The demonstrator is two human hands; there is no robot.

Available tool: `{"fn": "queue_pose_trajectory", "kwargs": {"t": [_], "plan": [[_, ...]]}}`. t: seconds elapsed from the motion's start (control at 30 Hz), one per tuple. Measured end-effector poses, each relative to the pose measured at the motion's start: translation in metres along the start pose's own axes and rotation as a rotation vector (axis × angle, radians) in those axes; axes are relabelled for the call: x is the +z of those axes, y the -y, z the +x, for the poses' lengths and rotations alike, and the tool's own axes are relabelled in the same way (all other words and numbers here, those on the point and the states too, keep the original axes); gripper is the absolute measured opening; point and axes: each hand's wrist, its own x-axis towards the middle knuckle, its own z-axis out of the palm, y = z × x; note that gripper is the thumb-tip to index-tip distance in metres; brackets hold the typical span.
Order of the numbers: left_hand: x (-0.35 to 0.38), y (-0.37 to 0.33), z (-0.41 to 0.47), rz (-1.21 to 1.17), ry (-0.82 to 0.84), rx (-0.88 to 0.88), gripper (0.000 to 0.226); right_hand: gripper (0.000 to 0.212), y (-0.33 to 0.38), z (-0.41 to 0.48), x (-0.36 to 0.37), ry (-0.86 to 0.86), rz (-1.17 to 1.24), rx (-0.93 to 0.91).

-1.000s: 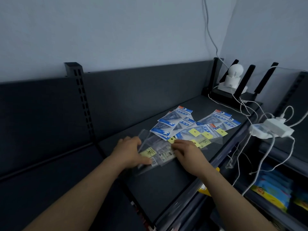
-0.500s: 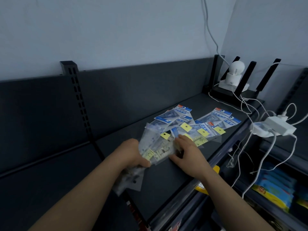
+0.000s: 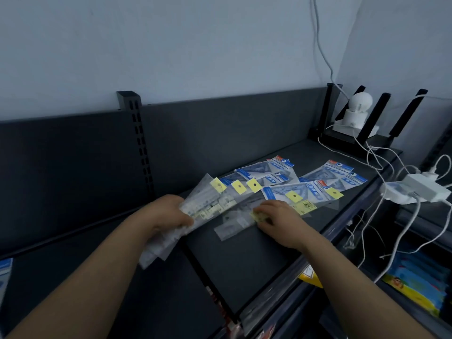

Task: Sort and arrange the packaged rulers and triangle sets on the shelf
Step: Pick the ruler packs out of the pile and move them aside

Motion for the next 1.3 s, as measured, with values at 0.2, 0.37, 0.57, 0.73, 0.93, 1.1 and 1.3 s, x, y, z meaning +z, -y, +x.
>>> {"fn": "queue_pose_trajectory", "kwargs": {"t": [0.2,0.37,0.57,0.73,0.93,1.1,1.3], "plan": [[0.010,0.004,0.002,-0.088,-0.065,0.013,0.017,0.036,0.013,0.004,-0.012,0.146,-0.084,0.072],[0.006,0.006,-0.003,-0.181,-0.134,-0.010,0.012,0.013,0.020,0.008,-0.018,0.073,-0.017,0.269],[0.012,0.004,-0.012,-0.488,0.033,-0.032,0.016,0.027,0.038,0.016,-0.012,-0.212,0.201,0.377],[0.022,-0.003,-0.017,-0.631,0.012,-0.012,0.012,0.036,0.068,0.022,-0.005,-0.266,0.516,0.335],[0.024,0.004,-0.020,-0.633,-0.066,0.045,0.016,0.020,0.095,0.022,0.009,-0.250,0.739,0.300],[0.016,0.008,-0.041,-0.576,-0.164,0.036,0.023,0.021,0.110,0.019,0.009,-0.196,0.847,0.202],[-0.003,0.012,-0.080,-0.619,-0.278,-0.017,0.018,0.028,0.138,0.014,0.001,-0.152,0.789,0.026]]}}
